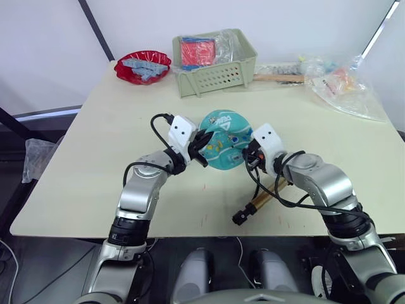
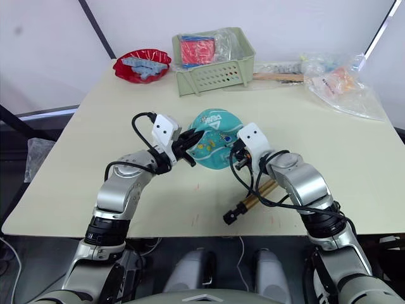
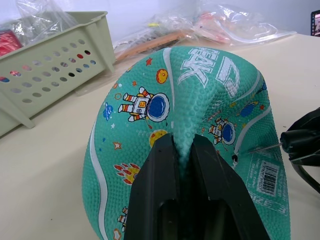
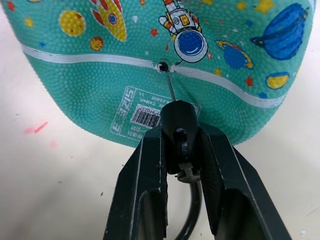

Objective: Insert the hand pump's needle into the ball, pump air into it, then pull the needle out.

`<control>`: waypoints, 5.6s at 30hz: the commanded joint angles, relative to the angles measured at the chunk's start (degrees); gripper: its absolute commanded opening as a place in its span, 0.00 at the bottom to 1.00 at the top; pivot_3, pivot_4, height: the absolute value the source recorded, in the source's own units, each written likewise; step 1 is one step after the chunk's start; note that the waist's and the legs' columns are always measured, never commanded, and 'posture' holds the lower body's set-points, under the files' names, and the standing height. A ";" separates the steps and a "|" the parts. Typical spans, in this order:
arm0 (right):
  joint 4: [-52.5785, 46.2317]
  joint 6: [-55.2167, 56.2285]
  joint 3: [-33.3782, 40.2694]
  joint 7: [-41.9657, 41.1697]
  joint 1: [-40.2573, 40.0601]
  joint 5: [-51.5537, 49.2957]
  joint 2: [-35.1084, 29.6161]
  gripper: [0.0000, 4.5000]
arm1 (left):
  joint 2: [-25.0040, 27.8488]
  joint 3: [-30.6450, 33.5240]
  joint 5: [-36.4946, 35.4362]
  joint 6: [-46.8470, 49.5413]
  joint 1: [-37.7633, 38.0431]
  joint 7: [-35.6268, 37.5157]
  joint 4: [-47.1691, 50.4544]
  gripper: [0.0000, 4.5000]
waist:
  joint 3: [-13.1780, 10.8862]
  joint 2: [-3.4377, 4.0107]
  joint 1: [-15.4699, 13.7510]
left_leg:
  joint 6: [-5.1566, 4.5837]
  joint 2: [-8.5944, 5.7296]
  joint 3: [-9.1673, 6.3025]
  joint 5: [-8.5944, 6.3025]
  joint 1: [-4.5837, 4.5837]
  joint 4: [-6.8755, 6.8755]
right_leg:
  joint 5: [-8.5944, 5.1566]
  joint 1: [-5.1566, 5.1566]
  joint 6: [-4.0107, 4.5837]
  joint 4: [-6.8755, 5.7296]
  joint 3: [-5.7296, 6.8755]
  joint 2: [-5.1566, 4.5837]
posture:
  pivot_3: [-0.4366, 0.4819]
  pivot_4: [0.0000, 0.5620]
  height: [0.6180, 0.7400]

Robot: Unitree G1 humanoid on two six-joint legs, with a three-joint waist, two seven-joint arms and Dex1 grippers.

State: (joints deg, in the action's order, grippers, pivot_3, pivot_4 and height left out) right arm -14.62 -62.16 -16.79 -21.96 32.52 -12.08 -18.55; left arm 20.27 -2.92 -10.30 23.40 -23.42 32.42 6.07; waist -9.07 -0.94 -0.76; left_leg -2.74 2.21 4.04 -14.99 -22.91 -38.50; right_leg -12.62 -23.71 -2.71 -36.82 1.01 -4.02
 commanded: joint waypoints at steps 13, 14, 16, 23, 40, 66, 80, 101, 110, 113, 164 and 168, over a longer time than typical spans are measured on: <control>-0.27 4.21 -0.68 -0.77 0.76 2.36 0.36 0.08 | -0.49 -1.28 0.18 0.56 1.03 0.14 -0.02 0.00 | 0.00 0.00 -0.01 | 0.00 0.00 -0.01 0.00 -0.01 0.00 | 0.00 0.00 0.00 0.01 0.01 -0.01 | 0.48 0.27 0.98; -0.04 4.35 -0.63 -0.76 0.78 2.51 0.43 0.08 | -0.47 -1.28 0.18 0.60 1.04 0.16 0.00 0.00 | 0.00 0.00 0.01 | 0.00 0.00 -0.01 0.00 -0.01 0.00 | 0.00 0.00 0.00 0.01 0.01 -0.01 | 0.48 0.27 0.98; 0.30 4.69 -0.45 -0.67 0.83 2.74 0.68 0.08 | -0.44 -1.32 0.14 0.73 1.13 0.22 0.11 0.00 | 0.00 0.00 0.02 | 0.00 0.01 -0.01 0.00 -0.01 0.00 | -0.01 0.00 0.01 0.01 0.01 -0.01 | 0.48 0.27 0.98; 1.31 5.81 0.40 -0.25 1.18 3.36 1.19 0.08 | -0.34 -1.26 0.09 0.93 1.24 0.24 0.23 0.00 | 0.00 0.00 0.07 | 0.00 0.02 0.00 0.00 -0.01 0.01 | -0.01 -0.01 0.02 0.01 0.01 -0.01 | 0.48 0.27 0.98; 1.55 6.67 1.76 0.46 0.43 3.07 2.07 0.08 | -0.64 -1.67 0.04 1.72 1.71 -0.04 0.87 0.00 | -0.01 0.01 0.14 | 0.00 0.04 0.00 0.00 -0.02 0.04 | -0.05 -0.07 0.07 0.02 0.00 -0.01 | 0.48 0.27 0.98; 2.47 -5.34 0.94 2.57 4.35 2.48 5.27 0.08 | -1.17 -2.48 0.02 2.61 2.32 0.14 1.72 0.00 | 0.00 0.00 0.42 | 0.00 0.15 0.01 0.00 -0.04 0.07 | -0.11 -0.10 0.19 0.02 -0.01 -0.02 | 0.48 0.27 0.98; 4.39 -11.50 -0.86 2.68 10.28 2.45 7.15 0.08 | -1.72 -3.13 0.18 2.45 2.28 0.44 1.27 0.00 | 0.00 0.01 0.50 | 0.00 0.17 0.00 0.00 -0.04 0.08 | -0.11 -0.12 0.19 0.03 0.00 -0.06 | 0.48 0.27 0.98; 13.49 -11.01 -9.07 -0.26 17.85 3.72 8.41 0.08 | -2.94 -3.03 0.32 2.64 3.17 0.52 0.87 0.00 | 0.12 -0.06 1.61 | 0.00 0.28 -0.02 0.00 0.03 0.08 | -0.06 -0.11 0.24 0.02 0.05 -0.09 | 0.48 0.27 0.98; 18.13 -8.37 -11.07 -1.77 19.52 5.63 9.48 0.08 | -3.65 -2.09 -0.57 3.72 3.63 0.64 0.90 0.00 | 0.30 -0.13 1.78 | 0.01 0.39 -0.02 -0.01 0.07 0.09 | -0.04 -0.16 0.30 0.03 0.10 -0.10 | 0.48 0.27 0.98; 19.96 -7.28 -11.43 -1.84 19.90 6.29 10.21 0.08 | -3.88 -1.81 -0.79 3.97 3.62 0.92 0.77 0.00 | 0.42 -0.11 1.88 | 0.01 0.42 -0.02 -0.01 0.08 0.10 | -0.03 -0.16 0.32 0.04 0.11 -0.10 | 0.48 0.27 0.98; 26.73 0.41 -15.86 -6.96 19.27 16.18 14.91 0.08 | -4.20 -3.06 -0.72 5.21 5.70 2.71 1.90 0.00 | 0.88 0.34 3.00 | 0.34 0.67 -0.47 -0.19 0.12 0.38 | -0.05 -0.16 0.28 0.21 3.87 -2.29 | 0.48 0.27 0.98; 28.28 2.05 -16.98 -7.40 19.15 17.79 15.00 0.08 | -4.17 -3.07 -0.73 5.33 5.83 2.72 1.99 0.00 | 0.95 0.45 3.00 | 0.34 0.71 -0.47 -0.19 0.12 0.38 | -0.05 -0.15 0.28 0.21 4.20 -2.30 | 0.48 0.27 0.98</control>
State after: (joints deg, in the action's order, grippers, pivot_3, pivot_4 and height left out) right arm 11.18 -63.52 -30.70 -28.92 52.15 6.10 -5.58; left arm 17.95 1.29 -9.18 26.05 -19.09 31.24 8.39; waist -8.13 -0.50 2.24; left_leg -2.40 2.94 3.57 -15.18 -22.78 -38.11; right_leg -12.67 -23.86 -2.43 -36.61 5.28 -6.34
